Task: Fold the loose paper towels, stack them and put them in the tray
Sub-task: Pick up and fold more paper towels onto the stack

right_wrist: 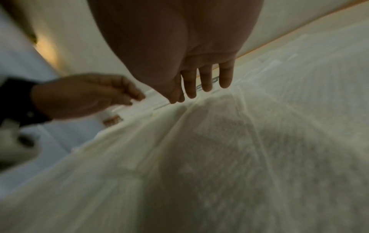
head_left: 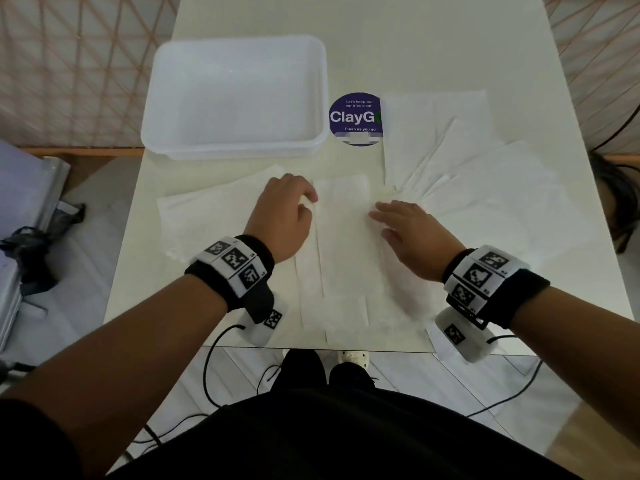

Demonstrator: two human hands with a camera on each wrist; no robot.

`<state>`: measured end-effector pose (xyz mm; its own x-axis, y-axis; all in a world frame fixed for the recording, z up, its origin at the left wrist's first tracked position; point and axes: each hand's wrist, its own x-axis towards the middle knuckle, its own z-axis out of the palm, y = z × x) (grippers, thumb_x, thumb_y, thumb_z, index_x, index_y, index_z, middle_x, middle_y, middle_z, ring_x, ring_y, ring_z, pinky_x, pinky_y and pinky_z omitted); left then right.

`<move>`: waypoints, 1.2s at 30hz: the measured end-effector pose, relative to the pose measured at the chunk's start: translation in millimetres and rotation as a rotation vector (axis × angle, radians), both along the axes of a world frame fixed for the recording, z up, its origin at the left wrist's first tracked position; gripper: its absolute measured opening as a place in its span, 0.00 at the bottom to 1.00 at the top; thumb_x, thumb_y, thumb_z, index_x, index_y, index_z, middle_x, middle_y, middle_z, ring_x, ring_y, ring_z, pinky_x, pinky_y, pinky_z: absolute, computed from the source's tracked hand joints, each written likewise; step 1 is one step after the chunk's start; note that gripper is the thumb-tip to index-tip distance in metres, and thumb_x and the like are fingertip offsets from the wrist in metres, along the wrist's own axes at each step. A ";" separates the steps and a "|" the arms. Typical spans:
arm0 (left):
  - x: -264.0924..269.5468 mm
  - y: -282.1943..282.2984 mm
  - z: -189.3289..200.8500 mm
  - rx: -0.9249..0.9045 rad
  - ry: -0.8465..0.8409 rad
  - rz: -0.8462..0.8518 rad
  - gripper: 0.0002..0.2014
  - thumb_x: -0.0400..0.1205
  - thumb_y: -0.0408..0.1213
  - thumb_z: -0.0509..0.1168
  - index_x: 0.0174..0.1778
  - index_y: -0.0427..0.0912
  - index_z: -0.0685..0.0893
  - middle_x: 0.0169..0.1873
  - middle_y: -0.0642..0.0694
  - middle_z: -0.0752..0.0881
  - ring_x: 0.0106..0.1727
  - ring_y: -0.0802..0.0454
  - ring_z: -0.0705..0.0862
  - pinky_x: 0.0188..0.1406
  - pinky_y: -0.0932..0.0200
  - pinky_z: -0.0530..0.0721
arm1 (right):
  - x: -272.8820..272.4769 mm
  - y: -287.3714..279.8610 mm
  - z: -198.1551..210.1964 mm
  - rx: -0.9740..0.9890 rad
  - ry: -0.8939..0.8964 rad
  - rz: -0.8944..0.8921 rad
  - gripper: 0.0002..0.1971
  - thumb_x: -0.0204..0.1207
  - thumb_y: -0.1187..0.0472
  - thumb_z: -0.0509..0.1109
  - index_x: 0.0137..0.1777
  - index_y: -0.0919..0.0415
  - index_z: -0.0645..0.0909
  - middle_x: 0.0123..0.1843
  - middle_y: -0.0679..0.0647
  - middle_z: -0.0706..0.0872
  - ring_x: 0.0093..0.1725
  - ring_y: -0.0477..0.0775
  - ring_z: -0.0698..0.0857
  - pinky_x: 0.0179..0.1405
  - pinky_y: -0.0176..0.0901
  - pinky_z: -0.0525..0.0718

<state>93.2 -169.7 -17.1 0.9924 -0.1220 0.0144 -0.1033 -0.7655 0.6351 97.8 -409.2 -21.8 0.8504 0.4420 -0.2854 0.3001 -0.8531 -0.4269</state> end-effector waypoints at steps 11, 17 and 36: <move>39.9 -51.2 -26.9 0.509 0.309 -0.616 0.31 0.86 0.35 0.49 0.85 0.44 0.44 0.85 0.46 0.44 0.85 0.46 0.41 0.83 0.46 0.48 | -14.1 11.9 -26.2 -0.363 0.062 0.270 0.42 0.78 0.33 0.39 0.81 0.58 0.28 0.83 0.54 0.29 0.82 0.53 0.30 0.80 0.61 0.31; 41.8 -47.3 -37.0 0.634 0.270 -0.657 0.32 0.87 0.44 0.48 0.84 0.44 0.40 0.84 0.47 0.39 0.85 0.47 0.38 0.83 0.48 0.47 | -39.5 0.1 -26.0 -0.348 0.050 0.304 0.46 0.73 0.28 0.34 0.81 0.59 0.27 0.82 0.55 0.27 0.81 0.54 0.28 0.78 0.58 0.28; 26.3 -53.6 -27.8 0.574 0.219 -0.594 0.50 0.74 0.71 0.59 0.85 0.49 0.45 0.84 0.49 0.38 0.84 0.47 0.35 0.82 0.47 0.40 | -19.8 -17.0 8.3 0.089 -0.077 -0.121 0.14 0.81 0.58 0.63 0.65 0.56 0.79 0.60 0.54 0.81 0.58 0.57 0.80 0.55 0.53 0.80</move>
<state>119.6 -223.3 -44.9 0.7347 -0.5526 -0.3935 -0.5092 -0.8325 0.2183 78.0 -426.3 -13.5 0.9169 0.3553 -0.1819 0.2317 -0.8450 -0.4820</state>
